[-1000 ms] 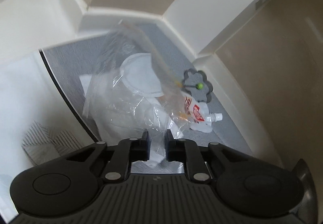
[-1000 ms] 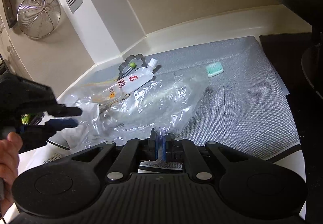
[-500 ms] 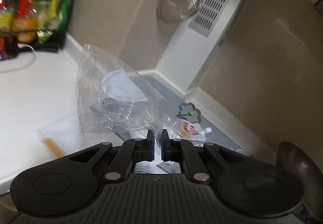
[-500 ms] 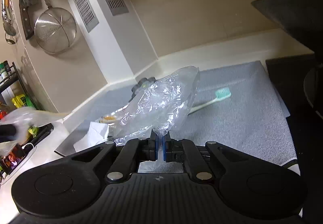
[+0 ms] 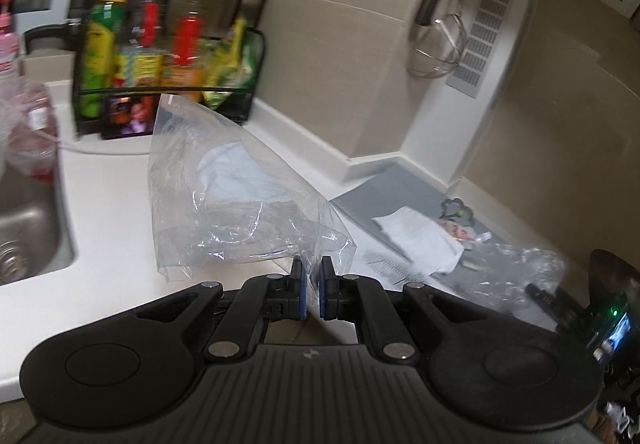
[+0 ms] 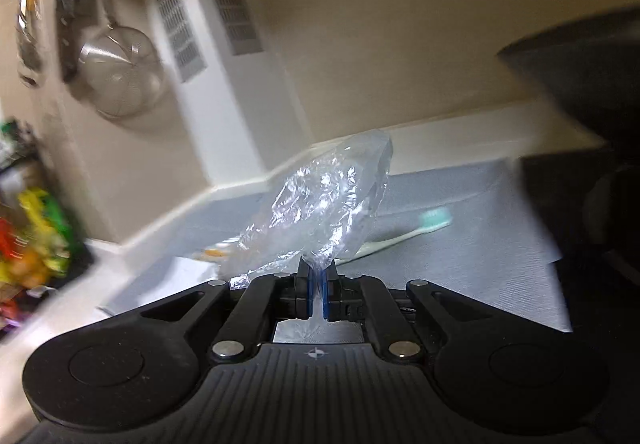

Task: Collect trash
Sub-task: 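Lift and carry both clear plastic bags toward the bin with both grippers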

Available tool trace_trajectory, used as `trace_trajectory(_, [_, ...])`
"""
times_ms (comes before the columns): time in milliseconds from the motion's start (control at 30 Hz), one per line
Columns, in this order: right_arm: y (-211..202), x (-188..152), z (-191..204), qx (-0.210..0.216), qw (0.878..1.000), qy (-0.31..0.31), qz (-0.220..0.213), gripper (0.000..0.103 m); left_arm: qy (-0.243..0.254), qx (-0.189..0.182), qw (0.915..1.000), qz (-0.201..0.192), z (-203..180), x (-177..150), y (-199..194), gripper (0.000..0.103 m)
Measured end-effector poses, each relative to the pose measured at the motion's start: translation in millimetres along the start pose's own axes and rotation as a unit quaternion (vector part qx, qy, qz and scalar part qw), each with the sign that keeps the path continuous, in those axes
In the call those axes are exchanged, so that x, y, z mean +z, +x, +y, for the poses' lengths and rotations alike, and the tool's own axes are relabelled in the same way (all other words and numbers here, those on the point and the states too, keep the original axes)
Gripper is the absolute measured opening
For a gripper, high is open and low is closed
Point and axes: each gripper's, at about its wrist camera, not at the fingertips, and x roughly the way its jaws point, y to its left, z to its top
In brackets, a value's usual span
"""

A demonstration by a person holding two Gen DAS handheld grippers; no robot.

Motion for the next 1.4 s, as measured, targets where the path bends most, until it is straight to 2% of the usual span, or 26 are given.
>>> trace_trajectory(133, [-40.7, -7.8, 22.8, -0.015, 0.999, -0.036, -0.003, 0.005, -0.005, -0.003, 0.9999, 0.009, 22.1, -17.4, -18.6, 0.006])
trace_trajectory(300, [-103.4, -27.8, 45.2, 0.001, 0.997, -0.075, -0.02, 0.005, -0.003, -0.01, 0.9997, 0.023, 35.9, -41.6, -30.7, 0.006])
trace_trajectory(467, [-164.3, -49.0, 59.5, 0.063, 0.995, -0.074, -0.001, 0.005, 0.006, -0.017, 0.9989, 0.042, 48.5, -69.2, -43.7, 0.006])
trace_trajectory(600, [-208.9, -70.0, 79.2, 0.107, 0.988, -0.11, 0.013, 0.005, 0.018, -0.014, 0.999, 0.038, 58.7, -86.0, -58.3, 0.006])
trace_trajectory(700, [-233.1, -87.4, 94.3, 0.134, 0.981, -0.138, 0.033, 0.005, 0.045, -0.012, 0.9984, 0.033, 58.7, -98.5, -66.1, 0.006])
trace_trajectory(833, [-248.7, -108.1, 114.8, 0.164, 0.971, -0.16, 0.063, 0.005, 0.084, -0.018, 0.9956, 0.035, 48.8, -117.9, -71.2, 0.006])
trace_trajectory(933, [-248.0, -122.7, 125.7, 0.173, 0.966, -0.16, 0.107, 0.005, 0.096, -0.029, 0.9937, 0.049, 43.6, -131.6, -71.9, 0.006])
trace_trajectory(1033, [-246.7, -132.7, 132.4, 0.173, 0.962, -0.164, 0.132, 0.005, 0.096, -0.037, 0.9932, 0.054, 43.6, -140.2, -73.8, 0.006])
trace_trajectory(1400, [-253.7, -138.6, 135.0, 0.159, 0.962, -0.173, 0.139, 0.005, 0.101, -0.037, 0.9919, 0.067, 40.2, -139.9, -71.6, 0.006])
